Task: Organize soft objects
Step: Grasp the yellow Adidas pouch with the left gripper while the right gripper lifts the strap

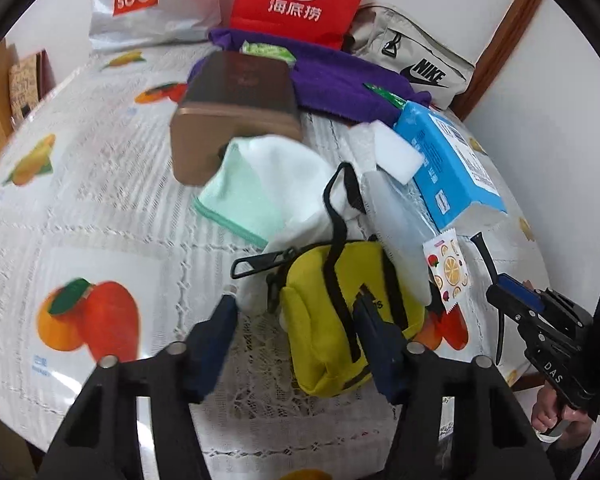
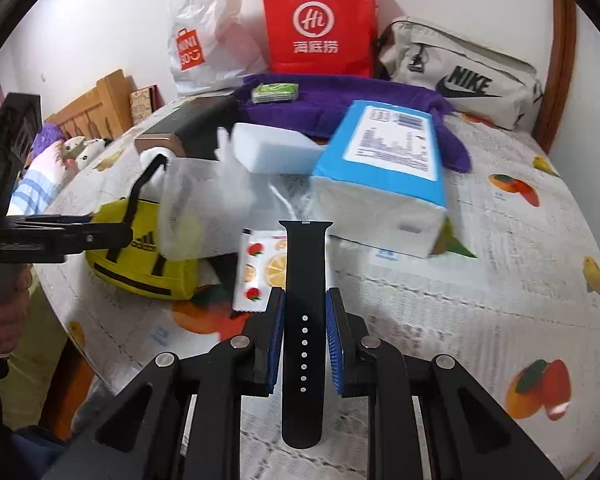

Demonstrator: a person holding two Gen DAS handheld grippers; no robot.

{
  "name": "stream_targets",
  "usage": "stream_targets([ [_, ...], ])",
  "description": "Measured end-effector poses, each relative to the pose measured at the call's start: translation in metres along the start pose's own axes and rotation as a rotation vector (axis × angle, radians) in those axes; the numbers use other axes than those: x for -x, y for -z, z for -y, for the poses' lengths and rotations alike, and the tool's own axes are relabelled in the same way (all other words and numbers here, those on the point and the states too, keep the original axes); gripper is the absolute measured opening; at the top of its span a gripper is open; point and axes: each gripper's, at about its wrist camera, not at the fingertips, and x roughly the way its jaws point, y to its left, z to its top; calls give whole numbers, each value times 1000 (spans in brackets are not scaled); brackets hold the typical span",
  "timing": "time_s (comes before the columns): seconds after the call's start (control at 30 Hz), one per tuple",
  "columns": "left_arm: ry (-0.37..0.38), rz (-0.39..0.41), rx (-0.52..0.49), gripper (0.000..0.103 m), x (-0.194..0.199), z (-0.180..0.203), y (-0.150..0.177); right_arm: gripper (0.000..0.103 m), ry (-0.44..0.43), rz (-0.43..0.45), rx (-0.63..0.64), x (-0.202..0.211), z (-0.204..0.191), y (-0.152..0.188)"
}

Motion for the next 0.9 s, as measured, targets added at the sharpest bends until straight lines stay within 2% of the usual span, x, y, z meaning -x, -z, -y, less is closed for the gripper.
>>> stream_targets([
  [0.1, 23, 14, 2, 35, 3, -3, 1, 20, 16, -15, -26, -2, 11, 4],
  [0.2, 27, 31, 5, 26, 12, -8, 0, 20, 40, -29, -59, -4, 23, 10],
  [0.43, -19, 88, 62, 24, 39, -38, -4, 20, 57, -44, -90, -11, 34, 15],
  [0.53, -27, 65, 95, 24, 38, -51, -3, 20, 58, -56, -94, -15, 36, 17],
  [0.7, -11, 23, 82, 32, 32, -48, 7, 20, 60, -57, -95, -15, 36, 18],
  [0.73, -11, 10, 77, 38, 31, -48, 9, 20, 60, -57, -95, -15, 36, 18],
  [0.77, -18, -7, 68, 55, 28, -46, 11, 20, 61, -58, -94, -15, 36, 18],
  [0.8, -32, -13, 60, 62, 26, -43, 13, 20, 63, -59, -91, -16, 35, 18],
  [0.87, -31, 15, 62, 60, 27, -42, 16, 20, 64, -60, -89, -16, 34, 17],
  [0.9, 0, 37, 80, 58, 28, -44, 16, 20, 63, -59, -89, -16, 34, 17],
])
